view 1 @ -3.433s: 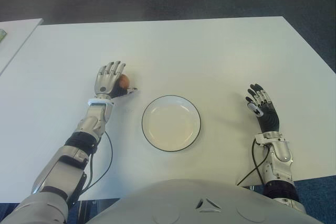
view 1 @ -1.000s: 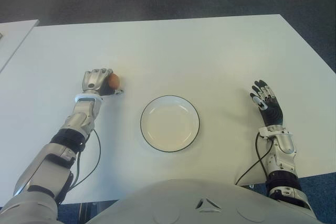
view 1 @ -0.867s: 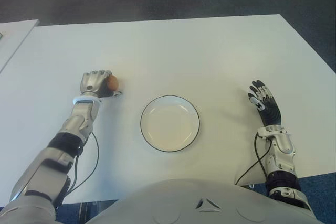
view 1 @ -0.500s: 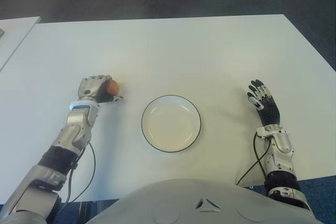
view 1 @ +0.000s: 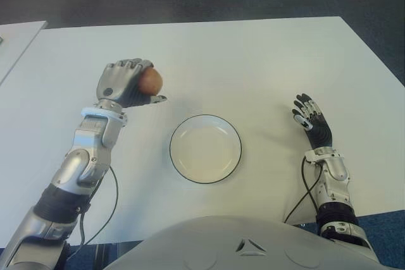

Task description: Put the apples into the plate.

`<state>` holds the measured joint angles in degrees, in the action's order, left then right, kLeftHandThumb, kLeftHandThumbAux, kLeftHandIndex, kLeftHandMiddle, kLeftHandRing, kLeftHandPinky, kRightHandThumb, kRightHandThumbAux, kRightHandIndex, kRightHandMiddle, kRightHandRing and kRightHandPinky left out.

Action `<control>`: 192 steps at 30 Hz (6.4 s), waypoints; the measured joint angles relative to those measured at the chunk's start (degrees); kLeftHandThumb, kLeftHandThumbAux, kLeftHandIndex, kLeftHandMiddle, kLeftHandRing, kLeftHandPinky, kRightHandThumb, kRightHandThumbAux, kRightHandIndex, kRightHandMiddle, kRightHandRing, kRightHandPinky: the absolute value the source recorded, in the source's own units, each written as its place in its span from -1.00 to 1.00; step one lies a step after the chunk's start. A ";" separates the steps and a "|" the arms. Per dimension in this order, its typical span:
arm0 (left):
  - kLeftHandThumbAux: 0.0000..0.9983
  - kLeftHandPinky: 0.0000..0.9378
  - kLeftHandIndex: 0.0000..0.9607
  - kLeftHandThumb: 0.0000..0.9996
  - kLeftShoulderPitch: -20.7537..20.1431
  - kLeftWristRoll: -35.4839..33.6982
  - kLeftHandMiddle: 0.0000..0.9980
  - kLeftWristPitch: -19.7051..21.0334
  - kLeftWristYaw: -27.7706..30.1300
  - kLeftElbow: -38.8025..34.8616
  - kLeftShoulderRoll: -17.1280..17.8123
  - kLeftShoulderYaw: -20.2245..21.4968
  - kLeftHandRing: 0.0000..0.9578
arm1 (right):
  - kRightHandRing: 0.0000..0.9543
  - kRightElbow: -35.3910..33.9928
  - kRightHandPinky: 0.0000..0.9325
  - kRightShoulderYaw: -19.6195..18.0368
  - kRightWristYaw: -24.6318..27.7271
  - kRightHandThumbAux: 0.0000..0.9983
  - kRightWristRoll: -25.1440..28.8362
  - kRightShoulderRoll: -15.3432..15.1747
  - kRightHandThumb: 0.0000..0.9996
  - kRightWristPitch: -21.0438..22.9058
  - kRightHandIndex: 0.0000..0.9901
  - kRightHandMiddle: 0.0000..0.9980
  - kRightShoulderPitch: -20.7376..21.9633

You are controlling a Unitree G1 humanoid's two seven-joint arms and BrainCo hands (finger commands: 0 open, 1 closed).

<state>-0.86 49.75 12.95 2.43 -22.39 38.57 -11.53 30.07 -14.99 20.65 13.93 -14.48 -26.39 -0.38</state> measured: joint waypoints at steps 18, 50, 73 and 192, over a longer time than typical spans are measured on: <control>0.32 -0.07 -0.13 0.97 -0.36 14.55 0.08 -0.86 11.01 -13.00 -10.08 -6.48 0.69 | -1.00 0.68 -1.00 0.21 -0.20 0.15 -0.29 -0.14 -0.71 -0.52 -1.00 -0.89 0.33; 0.33 0.72 -0.15 0.71 5.82 27.33 0.06 -12.87 15.80 -7.82 -21.43 -22.25 0.69 | -1.00 0.32 -1.00 0.31 -1.06 0.18 -0.29 0.27 -0.65 -1.20 -1.00 -0.89 -0.14; 0.33 0.74 -0.15 0.71 7.72 25.87 0.06 -14.04 15.36 -1.91 -20.95 -22.57 0.66 | -0.92 -2.02 -1.00 -0.49 -4.00 0.15 0.71 2.81 -0.40 -0.75 -0.94 -0.79 -1.35; -0.47 -1.00 -1.00 -0.96 13.05 34.64 -1.00 -8.61 16.94 -7.08 -22.38 -18.49 -1.00 | -0.93 0.99 -1.00 -1.48 -1.36 0.12 0.97 2.85 -0.41 -2.31 -0.92 -0.79 0.76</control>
<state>12.19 84.39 4.34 19.37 -29.47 16.18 -30.02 31.06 -16.47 19.29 14.90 -11.64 -28.70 0.38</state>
